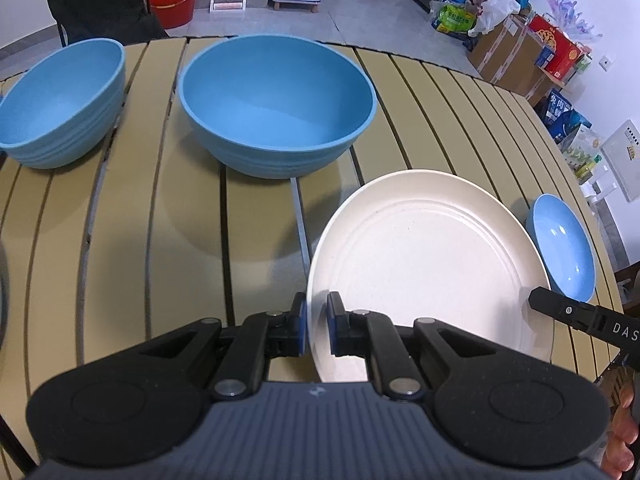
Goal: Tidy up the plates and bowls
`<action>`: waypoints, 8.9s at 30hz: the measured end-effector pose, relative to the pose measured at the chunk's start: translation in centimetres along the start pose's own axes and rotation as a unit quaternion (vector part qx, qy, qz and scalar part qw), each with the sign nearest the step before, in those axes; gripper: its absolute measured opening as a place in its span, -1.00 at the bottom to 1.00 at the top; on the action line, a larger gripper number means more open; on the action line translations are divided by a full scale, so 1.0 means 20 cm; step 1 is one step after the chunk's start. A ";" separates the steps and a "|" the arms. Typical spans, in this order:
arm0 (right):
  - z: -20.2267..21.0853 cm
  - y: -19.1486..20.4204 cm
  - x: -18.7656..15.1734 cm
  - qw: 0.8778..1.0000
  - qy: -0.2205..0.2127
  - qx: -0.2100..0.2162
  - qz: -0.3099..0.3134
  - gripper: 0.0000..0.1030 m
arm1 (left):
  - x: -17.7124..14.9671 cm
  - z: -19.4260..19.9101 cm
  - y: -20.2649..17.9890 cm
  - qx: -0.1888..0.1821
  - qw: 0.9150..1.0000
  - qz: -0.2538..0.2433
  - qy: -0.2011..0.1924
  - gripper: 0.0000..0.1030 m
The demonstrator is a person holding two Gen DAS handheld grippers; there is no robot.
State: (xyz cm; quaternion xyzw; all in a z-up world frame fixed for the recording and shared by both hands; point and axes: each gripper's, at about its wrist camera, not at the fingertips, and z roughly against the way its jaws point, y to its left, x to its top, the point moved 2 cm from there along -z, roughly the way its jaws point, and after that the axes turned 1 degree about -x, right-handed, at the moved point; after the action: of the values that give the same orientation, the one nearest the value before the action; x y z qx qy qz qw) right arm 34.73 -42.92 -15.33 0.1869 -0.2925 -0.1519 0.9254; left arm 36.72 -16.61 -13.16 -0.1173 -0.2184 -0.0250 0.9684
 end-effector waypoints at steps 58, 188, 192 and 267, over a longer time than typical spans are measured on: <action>0.12 0.92 -0.46 0.994 0.029 0.043 0.100 -0.92 | -0.37 0.62 0.80 0.030 0.994 0.097 -0.050 -0.80; 0.46 0.78 -0.43 0.987 -0.082 -0.055 0.127 1.00 | -0.42 0.88 0.43 0.056 0.983 -0.016 -0.177 1.00; 0.52 0.71 -0.40 0.986 -0.090 -0.065 0.122 1.00 | -0.39 0.86 0.37 0.044 0.984 -0.021 -0.172 1.00; 0.02 -0.71 0.33 0.990 0.007 -0.138 -0.008 -0.21 | 0.18 -0.47 -1.01 -0.003 0.998 -0.053 0.016 0.61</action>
State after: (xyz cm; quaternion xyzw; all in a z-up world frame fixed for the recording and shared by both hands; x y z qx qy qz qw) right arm 37.22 -58.11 -17.91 0.0606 -0.2608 -0.1965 0.9432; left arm 41.91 -38.51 -15.40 -0.1080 -0.2083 -0.0789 0.9689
